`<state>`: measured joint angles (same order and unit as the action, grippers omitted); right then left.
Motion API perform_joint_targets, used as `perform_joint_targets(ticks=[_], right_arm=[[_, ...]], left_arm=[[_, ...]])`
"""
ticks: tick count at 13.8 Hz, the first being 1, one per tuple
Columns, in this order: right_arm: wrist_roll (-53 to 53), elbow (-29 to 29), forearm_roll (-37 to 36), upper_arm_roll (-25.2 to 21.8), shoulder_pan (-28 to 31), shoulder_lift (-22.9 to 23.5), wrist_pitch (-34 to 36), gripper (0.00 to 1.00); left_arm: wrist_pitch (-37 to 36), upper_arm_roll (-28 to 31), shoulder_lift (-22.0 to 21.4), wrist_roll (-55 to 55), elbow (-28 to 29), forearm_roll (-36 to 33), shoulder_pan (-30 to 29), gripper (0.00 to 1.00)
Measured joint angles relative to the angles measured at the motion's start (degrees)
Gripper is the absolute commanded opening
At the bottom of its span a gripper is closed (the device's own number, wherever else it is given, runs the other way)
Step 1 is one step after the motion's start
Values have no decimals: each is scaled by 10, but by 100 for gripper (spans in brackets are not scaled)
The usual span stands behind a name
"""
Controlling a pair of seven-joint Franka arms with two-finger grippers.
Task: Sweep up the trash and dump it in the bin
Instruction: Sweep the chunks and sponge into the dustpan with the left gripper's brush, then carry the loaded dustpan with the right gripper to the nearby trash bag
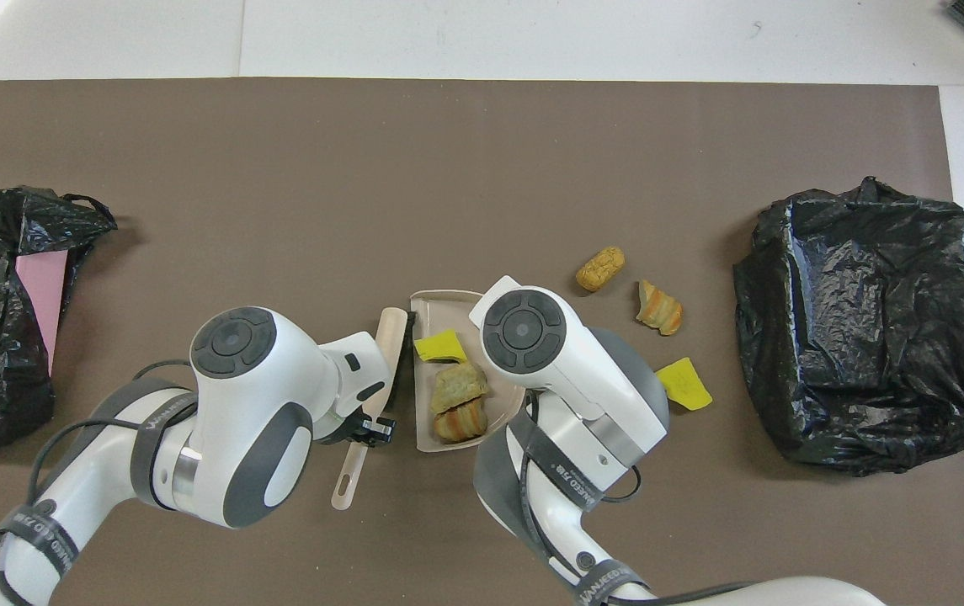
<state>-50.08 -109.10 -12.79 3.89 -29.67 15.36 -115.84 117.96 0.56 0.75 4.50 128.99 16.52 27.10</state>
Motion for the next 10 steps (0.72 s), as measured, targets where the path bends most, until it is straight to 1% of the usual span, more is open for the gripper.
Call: perform_joint_targets(ticks=[3, 5, 7, 10], right_arm=[[0, 0, 0, 0, 3, 0, -4, 0], [0, 2, 0, -1, 11, -3, -5, 0], [-23, 3, 0, -2, 41, -21, -5, 0], [-82, 3, 3, -3, 88, -61, 14, 0]], left_arm=[[-1, 5, -11, 16, -5, 0, -59, 0], [-3, 6, -21, 55, -5, 0, -71, 0], [-5, -2, -25, 123, -4, -2, -65, 0], [-4, -10, -37, 201, 11, -5, -10, 0]])
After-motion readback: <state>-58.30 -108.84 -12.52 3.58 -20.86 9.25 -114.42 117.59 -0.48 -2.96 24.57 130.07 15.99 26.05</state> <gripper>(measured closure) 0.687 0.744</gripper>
